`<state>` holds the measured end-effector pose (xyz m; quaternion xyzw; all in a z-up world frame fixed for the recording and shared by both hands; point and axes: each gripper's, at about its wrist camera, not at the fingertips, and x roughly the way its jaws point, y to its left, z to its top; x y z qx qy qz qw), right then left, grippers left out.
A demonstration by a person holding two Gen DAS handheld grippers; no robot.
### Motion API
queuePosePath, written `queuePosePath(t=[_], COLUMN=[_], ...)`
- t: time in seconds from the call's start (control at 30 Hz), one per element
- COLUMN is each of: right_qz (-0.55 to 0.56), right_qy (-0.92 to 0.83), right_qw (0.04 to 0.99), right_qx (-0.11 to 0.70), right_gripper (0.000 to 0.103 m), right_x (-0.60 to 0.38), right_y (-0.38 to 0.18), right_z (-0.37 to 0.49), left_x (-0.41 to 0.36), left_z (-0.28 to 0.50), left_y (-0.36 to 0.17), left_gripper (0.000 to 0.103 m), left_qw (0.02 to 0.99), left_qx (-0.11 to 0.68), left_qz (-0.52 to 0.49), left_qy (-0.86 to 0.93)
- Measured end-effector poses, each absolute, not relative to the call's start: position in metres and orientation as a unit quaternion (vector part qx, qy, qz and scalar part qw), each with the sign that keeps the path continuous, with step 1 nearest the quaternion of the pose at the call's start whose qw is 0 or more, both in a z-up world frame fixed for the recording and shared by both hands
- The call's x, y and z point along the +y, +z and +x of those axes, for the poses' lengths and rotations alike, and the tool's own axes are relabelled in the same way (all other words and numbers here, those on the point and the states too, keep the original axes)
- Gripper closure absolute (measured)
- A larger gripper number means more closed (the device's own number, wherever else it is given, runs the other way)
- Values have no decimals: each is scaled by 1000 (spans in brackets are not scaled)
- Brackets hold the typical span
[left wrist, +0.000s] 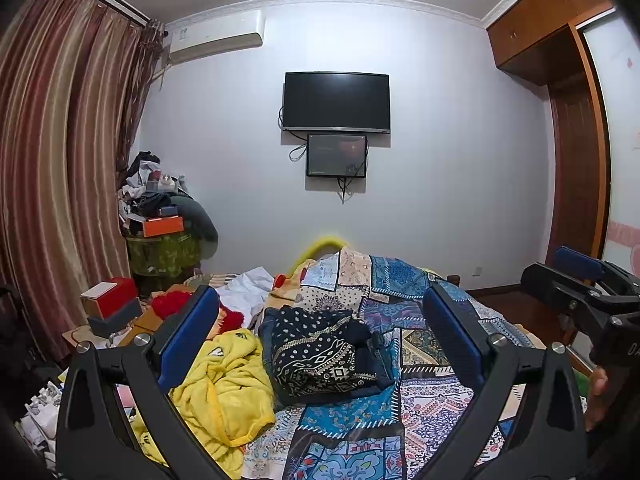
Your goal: Fold large clothes
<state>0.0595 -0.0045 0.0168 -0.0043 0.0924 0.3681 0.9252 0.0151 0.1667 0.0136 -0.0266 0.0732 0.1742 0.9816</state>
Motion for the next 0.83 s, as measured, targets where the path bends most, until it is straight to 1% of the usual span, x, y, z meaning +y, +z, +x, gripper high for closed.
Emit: queuePosePath(t=[0.83], right_qz=[6], right_qy=[356], right_qw=[930], right_qx=[91], right_gripper=[0], right_x=[1], right_y=[19], right_z=[60], left_x=[170], left_z=[22], left_y=[11], left_gripper=[0], left_qw=[985], left_qx=[89], left_qz=[-36], left_qy=[142])
